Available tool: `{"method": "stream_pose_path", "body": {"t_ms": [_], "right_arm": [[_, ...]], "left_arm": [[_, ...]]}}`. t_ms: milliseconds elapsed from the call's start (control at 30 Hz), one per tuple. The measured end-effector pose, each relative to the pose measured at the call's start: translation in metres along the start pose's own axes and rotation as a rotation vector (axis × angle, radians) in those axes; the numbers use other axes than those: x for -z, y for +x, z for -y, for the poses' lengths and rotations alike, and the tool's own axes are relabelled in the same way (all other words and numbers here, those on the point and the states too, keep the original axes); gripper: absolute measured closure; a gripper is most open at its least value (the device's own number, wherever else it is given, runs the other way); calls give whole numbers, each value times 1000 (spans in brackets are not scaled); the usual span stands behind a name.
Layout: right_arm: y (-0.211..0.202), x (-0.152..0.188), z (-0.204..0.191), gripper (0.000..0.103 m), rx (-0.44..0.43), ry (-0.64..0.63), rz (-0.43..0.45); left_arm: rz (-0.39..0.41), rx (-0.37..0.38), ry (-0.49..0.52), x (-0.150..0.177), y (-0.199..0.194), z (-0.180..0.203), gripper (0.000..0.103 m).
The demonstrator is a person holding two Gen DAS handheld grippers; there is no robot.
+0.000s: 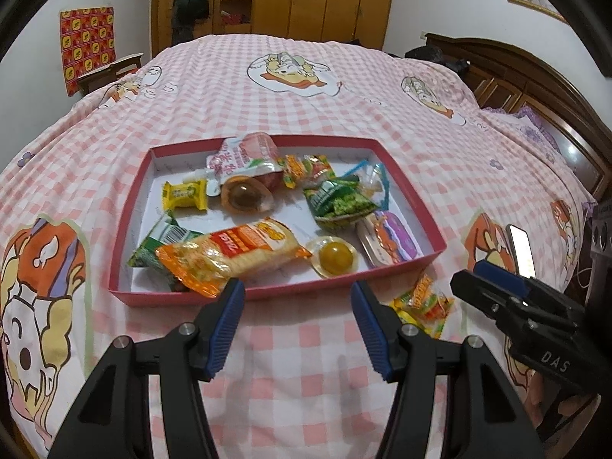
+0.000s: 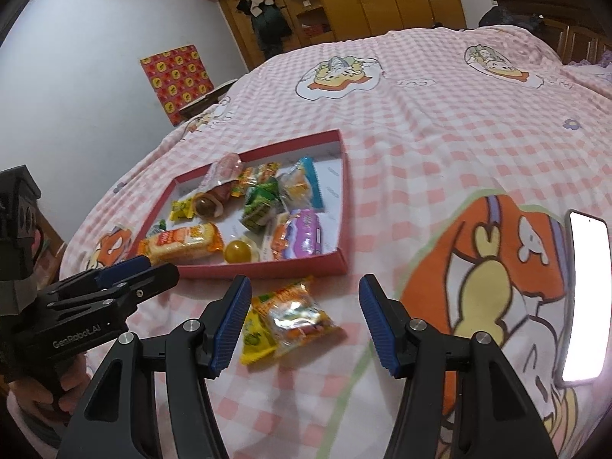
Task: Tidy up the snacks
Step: 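Move both open grippers back toward the last yellow candy and gummy burger pack, then grasp the yellow candy with the left gripper while the right grasps the gummy burger pack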
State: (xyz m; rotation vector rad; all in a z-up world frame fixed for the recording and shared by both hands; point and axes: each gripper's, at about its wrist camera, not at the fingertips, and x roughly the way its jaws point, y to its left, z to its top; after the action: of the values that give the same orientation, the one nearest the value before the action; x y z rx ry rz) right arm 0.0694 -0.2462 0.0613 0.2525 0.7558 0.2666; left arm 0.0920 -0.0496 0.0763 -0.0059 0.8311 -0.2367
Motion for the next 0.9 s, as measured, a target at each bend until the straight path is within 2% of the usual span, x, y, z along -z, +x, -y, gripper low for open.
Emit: {"method": "stream_pose_path", "body": {"t_ms": [267,467,667,900], "right_arm": [[-4,7,15,43,9,31,-12],[-4,11,21,43,51,36,-22],[-4,13,26,43,42,53,-23],[-4,15,32,43,37,69,-23]], "left_arm": [[-53,23,15,10,13,16,42],[-89,52,24,16,22,27,42],[-126,89,46,22,32,42,42],[-128,114,66,27,41,53,42]]}}
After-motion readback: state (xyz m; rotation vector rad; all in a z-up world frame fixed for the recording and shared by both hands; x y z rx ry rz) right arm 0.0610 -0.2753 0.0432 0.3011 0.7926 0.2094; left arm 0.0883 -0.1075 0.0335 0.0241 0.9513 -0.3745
